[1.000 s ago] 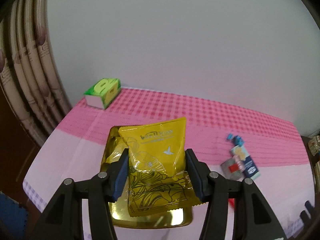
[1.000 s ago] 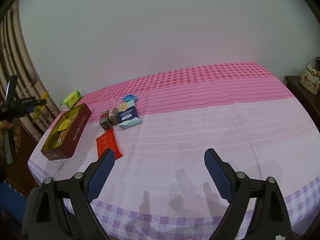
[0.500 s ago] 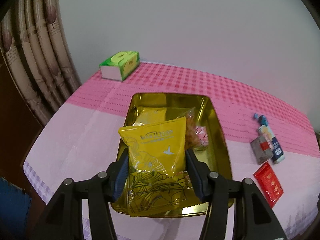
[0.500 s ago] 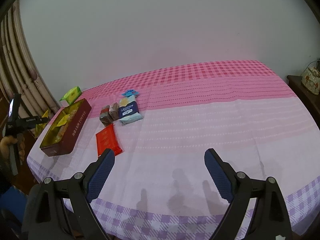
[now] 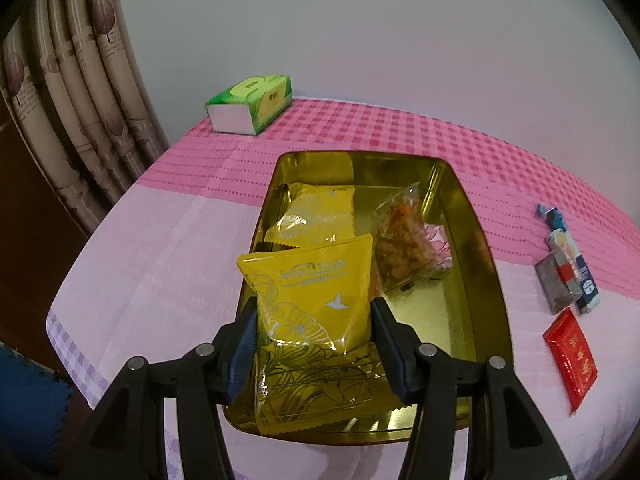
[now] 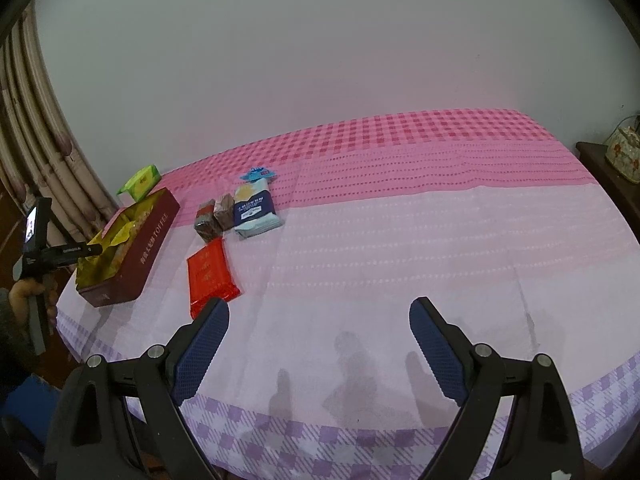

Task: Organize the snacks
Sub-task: 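Carry the yellow foil bag into the gold tin and open the left gripper, then grasp the red packet with gold print using the right gripper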

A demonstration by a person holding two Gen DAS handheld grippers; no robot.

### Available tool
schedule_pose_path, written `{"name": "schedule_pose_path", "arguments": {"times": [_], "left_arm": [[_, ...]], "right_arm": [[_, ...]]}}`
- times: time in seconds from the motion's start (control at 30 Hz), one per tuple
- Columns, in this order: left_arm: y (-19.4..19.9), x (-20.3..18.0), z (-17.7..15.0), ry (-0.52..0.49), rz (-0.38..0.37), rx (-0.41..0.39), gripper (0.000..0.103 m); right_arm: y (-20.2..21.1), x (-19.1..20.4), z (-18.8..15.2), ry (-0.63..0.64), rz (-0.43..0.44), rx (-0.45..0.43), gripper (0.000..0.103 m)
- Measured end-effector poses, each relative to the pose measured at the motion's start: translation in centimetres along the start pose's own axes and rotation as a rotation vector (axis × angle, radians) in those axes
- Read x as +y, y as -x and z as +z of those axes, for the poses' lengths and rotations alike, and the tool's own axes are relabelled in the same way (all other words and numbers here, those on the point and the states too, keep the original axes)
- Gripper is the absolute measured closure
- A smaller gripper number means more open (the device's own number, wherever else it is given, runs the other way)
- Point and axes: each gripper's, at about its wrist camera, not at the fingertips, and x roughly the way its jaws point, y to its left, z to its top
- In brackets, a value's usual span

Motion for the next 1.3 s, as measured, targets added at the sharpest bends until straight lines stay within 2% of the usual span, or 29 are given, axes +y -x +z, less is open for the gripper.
{"name": "schedule_pose_path", "arguments": {"times": [0.7,0.83,0.93,1.1,1.2,1.3], "left_arm": [[-2.1,0.0,-0.5,0.000,0.004,0.036,0.047],[-2.1,-0.1,-0.7,-0.008,0.010,0.030,0.037],[-0.2,0.3,-0.3,-0.003,-0.016,-0.032,0.031],[5.6,2.3,-0.6,0.018,-0.060,-0.160,0.031],[9.4,3.6,-2.7,0.046,-0.100,-0.212,0.029],[11.3,4.0,-5.1,0.042,-0.135,-0.231,0.029]], "right_arm": [[-1.1,0.1,-0.4,0.008,-0.003,0.031,0.012],[-1.4,0.2,-0.6,0.013,-0.005,0.041,0.012],[-1.4,0.3,-0.9,0.018,-0.007,0.044,0.012],[-2.2,1.6,-1.4,0.055,-0.006,0.070,0.012],[-3.2,3.7,-1.6,0.122,0.006,0.088,0.012],[-5.0,6.4,-1.7,0.203,0.033,0.122,0.012]]}}
